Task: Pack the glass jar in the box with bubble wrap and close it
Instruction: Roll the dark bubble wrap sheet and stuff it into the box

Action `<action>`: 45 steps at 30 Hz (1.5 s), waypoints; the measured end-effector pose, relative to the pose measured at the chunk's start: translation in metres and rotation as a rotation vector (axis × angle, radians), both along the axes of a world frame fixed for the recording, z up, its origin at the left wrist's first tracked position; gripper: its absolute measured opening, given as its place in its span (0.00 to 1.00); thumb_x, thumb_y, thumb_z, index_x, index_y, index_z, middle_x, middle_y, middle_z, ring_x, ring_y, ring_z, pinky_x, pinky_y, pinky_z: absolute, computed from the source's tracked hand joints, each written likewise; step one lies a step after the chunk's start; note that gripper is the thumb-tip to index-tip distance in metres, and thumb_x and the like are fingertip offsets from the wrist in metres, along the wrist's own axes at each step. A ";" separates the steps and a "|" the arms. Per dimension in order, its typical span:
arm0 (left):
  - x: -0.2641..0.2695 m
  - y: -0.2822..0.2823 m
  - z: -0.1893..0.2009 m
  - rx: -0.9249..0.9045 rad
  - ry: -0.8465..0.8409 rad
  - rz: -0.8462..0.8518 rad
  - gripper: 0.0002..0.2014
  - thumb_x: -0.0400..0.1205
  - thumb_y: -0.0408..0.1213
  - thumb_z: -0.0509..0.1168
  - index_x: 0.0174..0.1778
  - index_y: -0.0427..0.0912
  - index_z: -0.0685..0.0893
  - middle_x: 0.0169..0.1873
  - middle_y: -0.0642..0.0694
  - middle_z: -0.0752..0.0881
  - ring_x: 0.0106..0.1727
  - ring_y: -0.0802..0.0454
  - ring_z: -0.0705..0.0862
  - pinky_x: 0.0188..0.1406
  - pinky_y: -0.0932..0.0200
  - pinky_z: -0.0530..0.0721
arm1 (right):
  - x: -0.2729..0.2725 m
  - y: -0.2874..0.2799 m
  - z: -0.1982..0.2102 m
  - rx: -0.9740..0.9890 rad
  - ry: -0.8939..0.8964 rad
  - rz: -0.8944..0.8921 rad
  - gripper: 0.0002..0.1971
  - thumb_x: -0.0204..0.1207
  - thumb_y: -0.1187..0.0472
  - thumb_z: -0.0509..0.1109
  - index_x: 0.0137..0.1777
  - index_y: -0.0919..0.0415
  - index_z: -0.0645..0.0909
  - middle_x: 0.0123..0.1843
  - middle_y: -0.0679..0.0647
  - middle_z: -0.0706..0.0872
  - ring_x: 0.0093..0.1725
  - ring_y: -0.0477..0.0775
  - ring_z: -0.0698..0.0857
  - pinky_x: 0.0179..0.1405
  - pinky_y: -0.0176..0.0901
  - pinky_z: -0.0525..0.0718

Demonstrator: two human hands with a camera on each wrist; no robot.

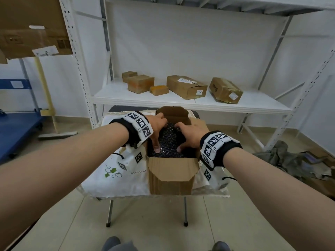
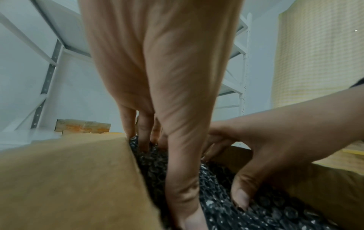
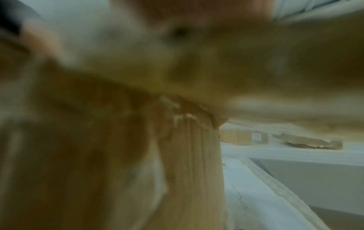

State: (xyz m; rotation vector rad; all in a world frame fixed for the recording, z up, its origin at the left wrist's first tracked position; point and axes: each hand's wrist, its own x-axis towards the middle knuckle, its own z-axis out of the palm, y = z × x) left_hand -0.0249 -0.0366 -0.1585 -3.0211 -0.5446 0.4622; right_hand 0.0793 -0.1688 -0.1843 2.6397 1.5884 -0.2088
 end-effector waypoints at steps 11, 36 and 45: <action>0.009 0.001 0.005 -0.031 0.111 -0.068 0.45 0.58 0.57 0.84 0.70 0.53 0.75 0.61 0.51 0.85 0.61 0.46 0.84 0.59 0.55 0.80 | -0.030 0.000 0.020 0.078 0.012 0.031 0.27 0.74 0.43 0.74 0.69 0.53 0.75 0.66 0.53 0.81 0.67 0.58 0.80 0.69 0.52 0.72; 0.013 0.016 -0.008 -0.002 0.153 -0.061 0.32 0.76 0.49 0.75 0.76 0.46 0.76 0.61 0.46 0.84 0.62 0.44 0.81 0.54 0.59 0.74 | -0.061 -0.001 0.060 -0.351 0.215 0.095 0.13 0.84 0.69 0.54 0.64 0.66 0.75 0.59 0.62 0.86 0.49 0.56 0.83 0.35 0.38 0.81; 0.012 0.018 -0.019 0.067 0.174 -0.094 0.42 0.75 0.57 0.72 0.84 0.52 0.64 0.83 0.50 0.65 0.79 0.45 0.70 0.77 0.49 0.70 | -0.056 -0.012 0.065 -0.403 0.412 0.040 0.05 0.85 0.69 0.56 0.56 0.64 0.71 0.48 0.56 0.84 0.46 0.55 0.82 0.45 0.37 0.83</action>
